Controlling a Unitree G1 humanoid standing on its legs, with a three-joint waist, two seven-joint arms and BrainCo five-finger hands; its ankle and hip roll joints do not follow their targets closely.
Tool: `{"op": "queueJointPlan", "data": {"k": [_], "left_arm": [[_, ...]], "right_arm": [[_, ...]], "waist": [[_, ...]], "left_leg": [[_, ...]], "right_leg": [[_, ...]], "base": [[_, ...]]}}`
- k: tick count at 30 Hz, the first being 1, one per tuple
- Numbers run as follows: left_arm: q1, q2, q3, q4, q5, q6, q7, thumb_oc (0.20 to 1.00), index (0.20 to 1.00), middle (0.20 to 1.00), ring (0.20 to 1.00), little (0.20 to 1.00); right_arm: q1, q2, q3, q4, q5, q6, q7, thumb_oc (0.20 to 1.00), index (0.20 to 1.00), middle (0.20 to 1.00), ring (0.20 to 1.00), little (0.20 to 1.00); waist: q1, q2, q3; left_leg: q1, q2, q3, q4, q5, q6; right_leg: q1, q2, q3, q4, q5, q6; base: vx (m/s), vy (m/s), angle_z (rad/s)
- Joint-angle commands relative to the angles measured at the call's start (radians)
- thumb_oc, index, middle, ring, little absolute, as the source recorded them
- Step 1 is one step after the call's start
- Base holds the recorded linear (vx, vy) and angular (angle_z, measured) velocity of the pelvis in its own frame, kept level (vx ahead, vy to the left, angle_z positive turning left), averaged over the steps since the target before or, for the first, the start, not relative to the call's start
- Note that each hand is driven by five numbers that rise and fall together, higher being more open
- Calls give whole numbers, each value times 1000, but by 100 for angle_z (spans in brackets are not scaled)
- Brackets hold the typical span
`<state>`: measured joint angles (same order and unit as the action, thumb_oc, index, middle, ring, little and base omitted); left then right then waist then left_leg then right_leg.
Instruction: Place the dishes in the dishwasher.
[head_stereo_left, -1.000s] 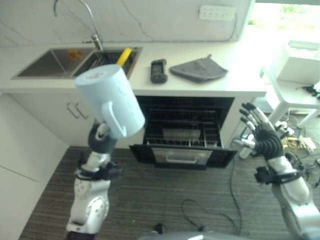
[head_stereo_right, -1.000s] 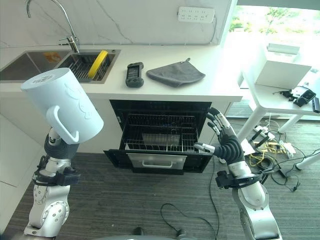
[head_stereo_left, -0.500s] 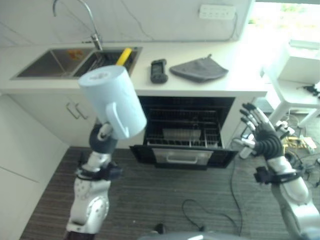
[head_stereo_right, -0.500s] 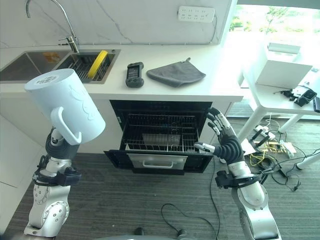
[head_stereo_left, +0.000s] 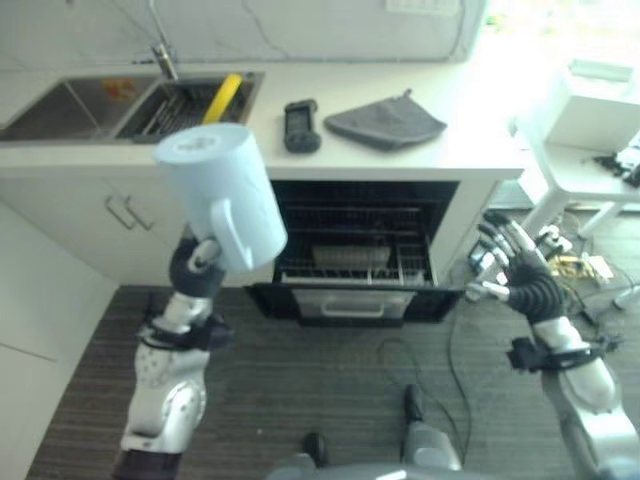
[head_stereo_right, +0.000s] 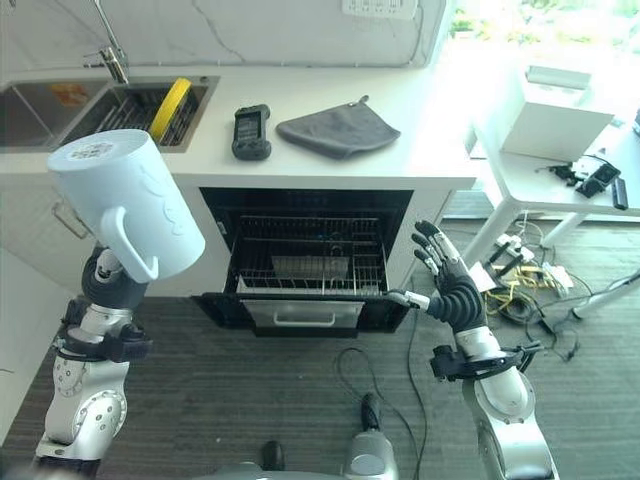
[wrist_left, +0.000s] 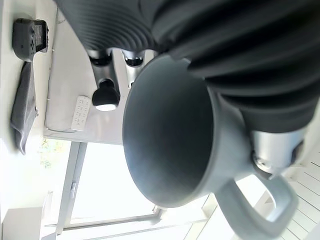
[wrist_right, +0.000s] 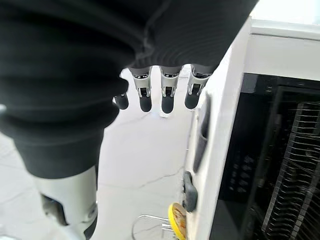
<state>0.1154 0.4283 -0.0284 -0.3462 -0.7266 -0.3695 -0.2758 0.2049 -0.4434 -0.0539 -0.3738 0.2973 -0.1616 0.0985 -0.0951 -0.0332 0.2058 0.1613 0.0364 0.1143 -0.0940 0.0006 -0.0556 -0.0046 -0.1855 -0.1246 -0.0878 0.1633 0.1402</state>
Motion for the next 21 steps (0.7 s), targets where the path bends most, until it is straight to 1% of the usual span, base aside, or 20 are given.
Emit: {"op": "queueJointPlan", "data": {"k": [1,2,3,4,5,6,7,8,9,10,11,13,14,15,16,17,19,21], "left_arm": [[-49,12,22,-60,-17,-55,-9,200,200,200,200,200],[-42,9,16,-67,-12,-60,-8,200,200,200,200,200],[-39,5,10,-76,-11,-60,-4,200,200,200,200,200],[-43,-1,9,-79,-10,-57,-6,200,200,200,200,200],[-39,-6,10,-78,-19,-61,-18,200,200,200,200,200],[-38,-7,11,-79,-25,-62,-22,200,200,200,200,200],[-39,-8,16,-78,-30,-63,-29,200,200,200,200,200],[-46,-7,18,-71,-33,-62,-28,200,200,200,200,200],[-62,-7,15,-59,-32,-57,-13,200,200,200,200,200],[-72,-6,16,-51,-35,-54,-9,200,200,200,200,200],[-91,-11,13,-36,-25,-50,-4,200,200,200,200,200],[-104,-13,8,-26,-10,-45,2,200,200,200,200,200],[-120,-8,8,-20,-6,-33,5,200,200,200,200,200],[-127,-7,9,-17,-3,-23,3,200,200,200,200,200],[-141,-8,9,-10,15,-14,-3,200,200,200,200,200],[-161,-7,2,-9,20,13,-11,200,200,200,200,200],[-175,-9,-5,1,40,30,-15,200,200,200,200,200],[-168,2,-3,-2,60,37,-6,200,200,200,200,200]], "right_arm": [[-42,-53,-44,-73,57,-45,-23,1000,1000,1000,1000,1000],[-42,-69,-54,-70,65,-44,-19,1000,1000,1000,1000,1000],[-41,-83,-60,-68,67,-44,-15,1000,1000,1000,1000,1000],[-48,-94,-64,-66,64,-39,-13,1000,1000,1000,1000,1000],[-53,-96,-67,-63,61,-34,-12,1000,1000,1000,1000,1000],[-56,-98,-70,-62,62,-31,-12,1000,1000,1000,1000,1000],[-57,-98,-72,-62,61,-30,-10,1000,1000,1000,1000,1000],[-61,-97,-68,-59,58,-30,-6,1000,1000,1000,1000,1000],[-73,-100,-61,-55,52,-28,3,1000,1000,1000,1000,1000],[-76,-106,-60,-54,53,-25,8,1000,1000,1000,1000,1000],[-90,-112,-54,-52,81,-8,31,1000,1000,1000,1000,1000],[-101,-106,-50,-45,88,1,49,1000,1000,1000,1000,1000],[-99,-100,-53,-50,109,21,55,1000,1000,1000,1000,1000],[-98,-94,-51,-49,115,28,59,1000,1000,1000,1000,1000],[-99,-79,-47,-49,121,39,61,1000,1000,1000,1000,1000],[-95,-61,-44,-46,126,48,55,1000,1000,1000,1000,1000],[-97,-37,-38,-39,124,56,50,1000,1000,1000,1000,1000],[-95,-14,-26,-37,114,60,58,1000,1000,1000,1000,1000]], "waist": [[-23,15,-39],[-18,13,-34],[-13,18,-31],[-6,15,-25],[-2,17,-23],[-1,20,-24],[0,25,-27],[3,31,-29],[8,36,-33],[8,37,-37],[4,41,-46],[-1,42,-54],[-5,36,-59],[-6,32,-61],[-7,22,-61],[-6,9,-62],[-3,-3,-61],[11,-8,-65]], "left_leg": [[59,79,61,64,-39,-26],[18,87,57,144,9,-43],[-27,101,43,215,32,-58],[-60,113,55,224,43,-61],[-63,129,89,161,33,-62],[-53,138,107,108,39,-65],[-46,150,115,48,58,-71],[-53,161,106,10,80,-78],[-83,172,85,7,92,-87],[-88,171,78,7,88,-87],[-84,168,71,7,76,-88],[-78,160,71,7,67,-88],[-66,145,68,7,52,-81],[-59,136,69,7,42,-74],[-51,117,68,7,25,-60],[-46,96,66,7,8,-44],[-43,80,69,7,-1,-28],[-51,76,76,7,0,-15]], "right_leg": [[39,63,-17,0,-67,-2],[47,67,-16,0,-64,-15],[66,76,-19,0,-82,-23],[79,73,-26,0,-91,-26],[89,67,-46,0,-101,-19],[93,63,-55,0,-105,-13],[99,60,-58,0,-112,-7],[105,60,-54,0,-119,-5],[116,59,-49,0,-131,-3],[119,56,-48,0,-136,-2],[120,47,-44,0,-143,2],[121,29,-51,0,-138,15],[125,8,-54,0,-126,29],[128,-3,-53,0,-120,37],[133,-21,-49,0,-111,50],[137,-39,-51,1,-102,61],[137,-55,-62,12,-94,72],[133,-56,-87,31,-101,73]], "base": [[78,-184,6],[65,-108,12],[38,-45,12],[90,47,8],[66,111,0],[70,175,22],[70,223,30],[82,315,29],[78,326,11],[85,447,-16],[69,451,-31],[61,381,-32],[55,253,-26],[68,301,-8],[51,276,-3],[40,242,12],[10,130,16],[-6,23,7]]}}
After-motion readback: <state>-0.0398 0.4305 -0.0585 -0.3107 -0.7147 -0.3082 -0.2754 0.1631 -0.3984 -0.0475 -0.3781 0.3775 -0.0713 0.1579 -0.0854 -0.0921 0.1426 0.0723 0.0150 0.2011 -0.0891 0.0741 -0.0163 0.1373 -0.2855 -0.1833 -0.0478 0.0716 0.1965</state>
